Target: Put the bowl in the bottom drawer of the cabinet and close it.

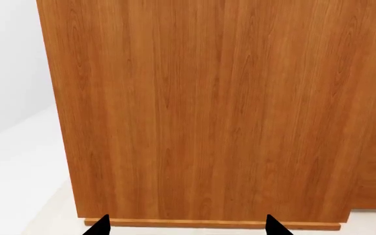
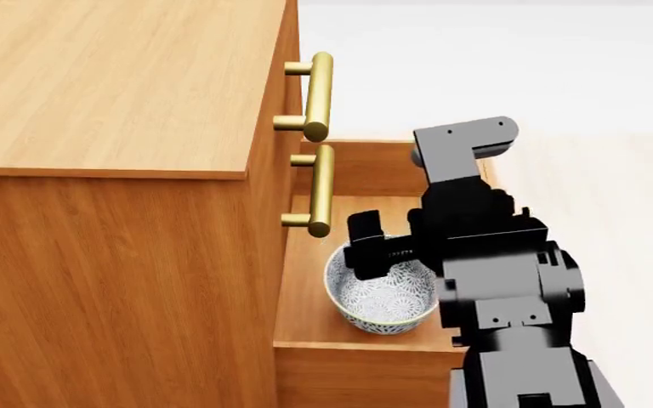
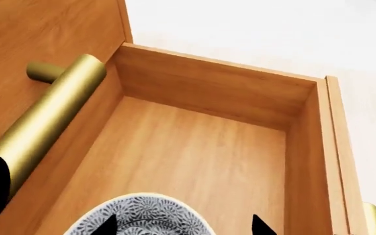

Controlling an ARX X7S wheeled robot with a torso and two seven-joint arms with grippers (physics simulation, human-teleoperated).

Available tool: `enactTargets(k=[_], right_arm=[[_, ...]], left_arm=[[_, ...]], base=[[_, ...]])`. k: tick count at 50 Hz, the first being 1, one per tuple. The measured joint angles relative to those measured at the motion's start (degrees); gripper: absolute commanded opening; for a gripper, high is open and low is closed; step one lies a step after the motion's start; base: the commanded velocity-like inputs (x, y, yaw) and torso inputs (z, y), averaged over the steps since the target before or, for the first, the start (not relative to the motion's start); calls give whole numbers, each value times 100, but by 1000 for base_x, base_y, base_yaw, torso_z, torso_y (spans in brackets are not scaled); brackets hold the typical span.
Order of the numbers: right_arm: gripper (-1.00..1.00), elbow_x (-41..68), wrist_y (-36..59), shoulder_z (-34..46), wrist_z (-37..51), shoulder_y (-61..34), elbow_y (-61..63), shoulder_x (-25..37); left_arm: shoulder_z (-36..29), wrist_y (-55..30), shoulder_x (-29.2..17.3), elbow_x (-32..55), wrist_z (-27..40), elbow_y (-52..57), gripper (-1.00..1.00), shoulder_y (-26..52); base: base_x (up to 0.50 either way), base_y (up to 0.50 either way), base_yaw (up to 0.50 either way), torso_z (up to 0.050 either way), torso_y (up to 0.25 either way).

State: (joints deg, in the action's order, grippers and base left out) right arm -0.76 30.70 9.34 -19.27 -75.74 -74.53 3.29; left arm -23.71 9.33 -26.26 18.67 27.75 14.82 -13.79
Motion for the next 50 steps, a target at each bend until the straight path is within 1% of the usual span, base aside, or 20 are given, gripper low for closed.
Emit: enactTargets(k=[4,10,29,37,50], right_arm=[[100,-20,95,47,-28,51,303,38],[100,-40,467,95,-69,223,1097,142],[100,-3,1853,59,-182,954,4259,601],[100,-5,2296,-161,-51,1224,5396,792],[100,-83,2648,-711,327,1714,6772,1079]], left_arm=[[-4,10,0,-5,3,-6,100,0],[-5,23,-5,4,9,6,100,-8],[-11,96,-1,5,3,-60,100,10],[-14,95,-5,2,19,-56,100,11],[-30,90,-16,12,27,-44,100,12]], base=[[0,0,0,0,0],[0,0,0,0,0],[0,0,0,0,0],[0,0,0,0,0],[0,0,0,0,0]])
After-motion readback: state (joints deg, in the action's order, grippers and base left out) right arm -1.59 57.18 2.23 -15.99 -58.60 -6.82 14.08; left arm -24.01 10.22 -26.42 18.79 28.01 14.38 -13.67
